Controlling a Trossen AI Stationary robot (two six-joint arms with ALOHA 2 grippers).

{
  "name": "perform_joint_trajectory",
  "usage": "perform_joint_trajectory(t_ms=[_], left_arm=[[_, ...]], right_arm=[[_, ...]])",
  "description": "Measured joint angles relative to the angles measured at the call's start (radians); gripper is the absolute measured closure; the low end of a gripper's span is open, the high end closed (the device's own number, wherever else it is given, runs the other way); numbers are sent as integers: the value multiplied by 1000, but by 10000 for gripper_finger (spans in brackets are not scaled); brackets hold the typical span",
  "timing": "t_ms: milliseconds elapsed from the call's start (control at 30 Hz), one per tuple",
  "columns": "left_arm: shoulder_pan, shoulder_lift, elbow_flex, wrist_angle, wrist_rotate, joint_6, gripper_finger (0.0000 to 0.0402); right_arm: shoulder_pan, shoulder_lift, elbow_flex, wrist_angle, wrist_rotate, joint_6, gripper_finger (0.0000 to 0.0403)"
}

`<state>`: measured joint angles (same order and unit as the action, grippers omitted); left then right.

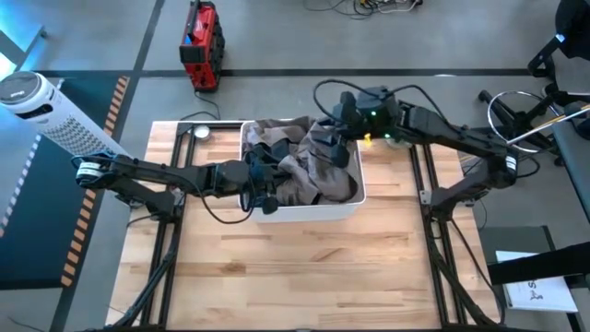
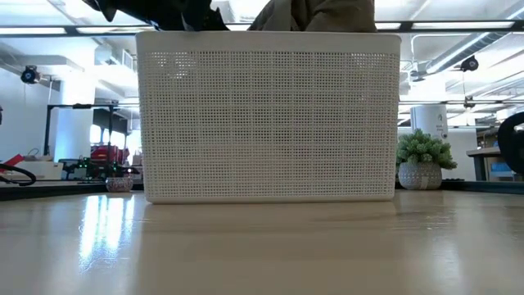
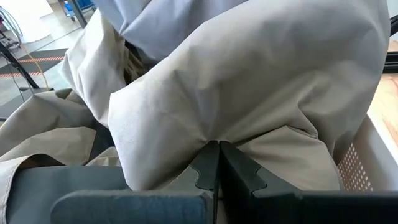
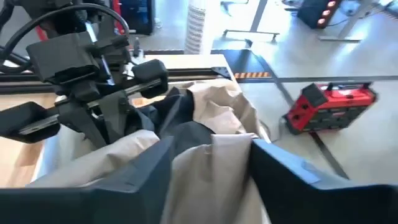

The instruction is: Sort clothes

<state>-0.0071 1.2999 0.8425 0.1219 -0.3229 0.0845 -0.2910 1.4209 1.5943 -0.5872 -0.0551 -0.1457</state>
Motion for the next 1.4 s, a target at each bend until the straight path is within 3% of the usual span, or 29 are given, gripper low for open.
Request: perform_joint_trajectory(t_ms=[133, 233, 333, 600, 733, 1133, 1400], left_arm=[[1, 0, -1, 2, 1, 0, 402], [2, 0, -1, 4, 1, 1, 402], [2, 0, -1, 4, 1, 2, 402], [2, 0, -2, 5, 2, 3, 402], [2, 0, -2, 5, 2, 3, 402], [2, 0, -2, 5, 3, 2, 402], [2, 0, -2, 5, 3, 0, 402]], right_arm=[[1, -19, 1, 5, 41, -9, 279], [1, -10, 1, 8, 57, -8, 297], [-3, 8, 1, 8, 55, 8, 275], [-12, 32, 1, -15, 57, 98, 135], [-15, 28, 25, -62, 56, 103, 93], [-25, 145, 368, -526, 165, 93, 92], [5, 217, 524, -672, 188, 42, 99]])
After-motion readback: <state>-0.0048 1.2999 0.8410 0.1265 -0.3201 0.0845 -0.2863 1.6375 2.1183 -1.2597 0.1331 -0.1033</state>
